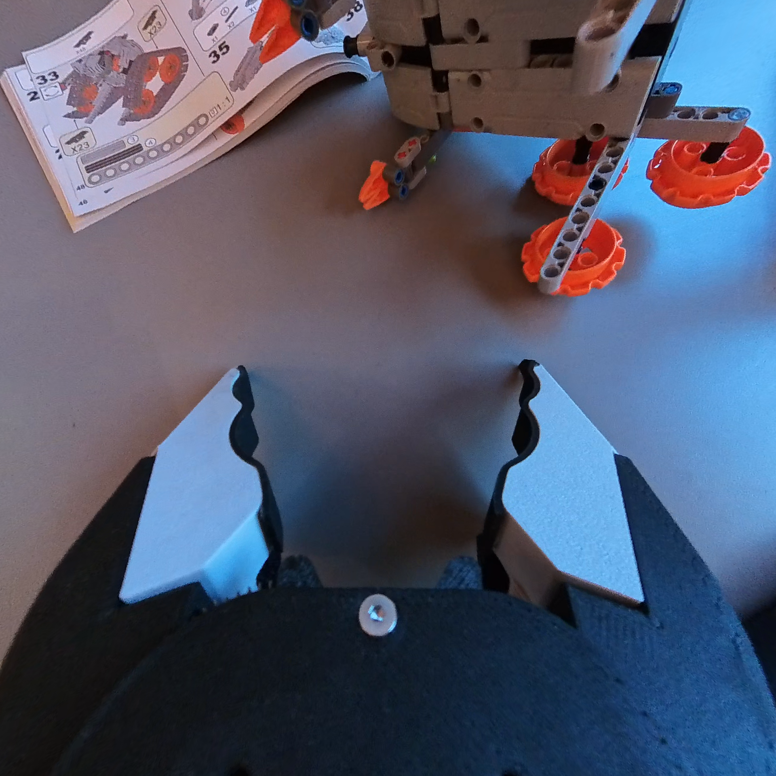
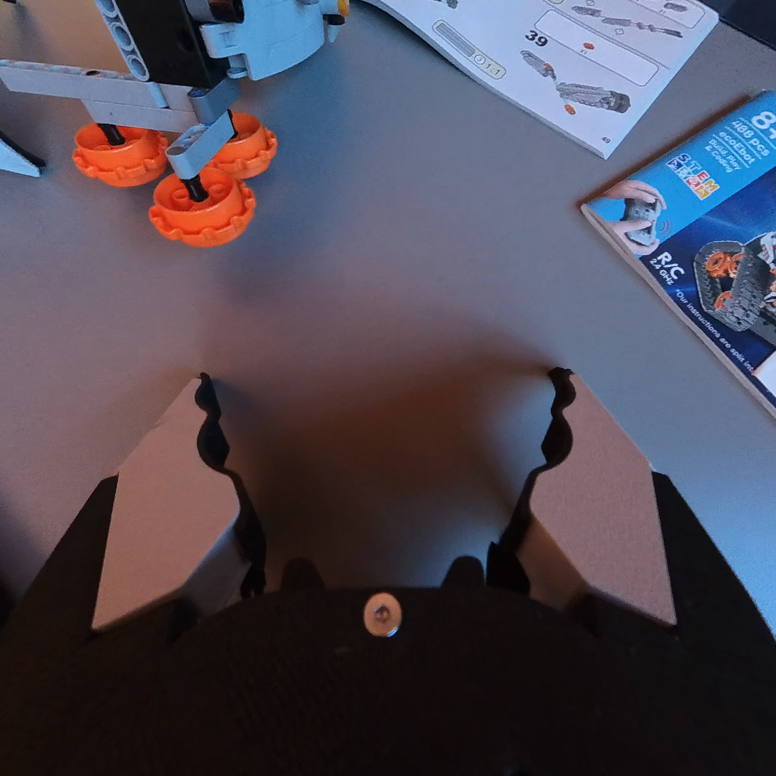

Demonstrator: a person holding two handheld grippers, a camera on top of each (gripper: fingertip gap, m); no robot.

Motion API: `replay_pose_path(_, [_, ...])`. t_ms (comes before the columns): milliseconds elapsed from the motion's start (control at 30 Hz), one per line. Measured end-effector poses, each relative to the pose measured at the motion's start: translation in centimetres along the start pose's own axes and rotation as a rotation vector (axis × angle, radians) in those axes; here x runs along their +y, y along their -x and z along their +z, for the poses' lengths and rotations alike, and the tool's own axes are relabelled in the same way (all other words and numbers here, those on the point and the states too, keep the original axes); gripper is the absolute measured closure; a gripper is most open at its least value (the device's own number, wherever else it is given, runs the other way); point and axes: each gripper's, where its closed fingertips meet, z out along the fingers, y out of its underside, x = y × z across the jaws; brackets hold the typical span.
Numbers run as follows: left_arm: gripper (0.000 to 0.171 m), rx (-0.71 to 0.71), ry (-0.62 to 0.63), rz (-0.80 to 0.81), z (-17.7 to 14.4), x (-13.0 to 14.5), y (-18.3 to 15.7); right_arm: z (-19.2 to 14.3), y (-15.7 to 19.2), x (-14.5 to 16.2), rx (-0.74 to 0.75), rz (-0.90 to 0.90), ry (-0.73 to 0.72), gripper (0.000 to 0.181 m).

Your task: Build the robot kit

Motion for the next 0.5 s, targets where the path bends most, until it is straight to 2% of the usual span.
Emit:
replay_pose_path(100, [0.039,-0.011,0.007,-0.007,-0.12,0.24,-0.1,-0.12,0.18,-0.07,-0.015,0.0,-0.009,0.033])
replay_pose_path(267, [0.04,-0.013,0.008,-0.016,-0.24,0.36,-0.14,-0.29,0.79,0.03,-0.048,-0.014,-0.012,0.031])
replay_pose_path(433, [0.034,-0.053,0.007,-0.025,-0.55,0.59,0.25,-0.25,0.34,0.23,-0.004,-0.011,0.0,0.03])
replay_pose_path(500, [0.039,-0.02,0.012,-0.026,-0.45,0.62,-0.1,-0.43,0.27,0.36,0.013,0.001,-0.002,0.031])
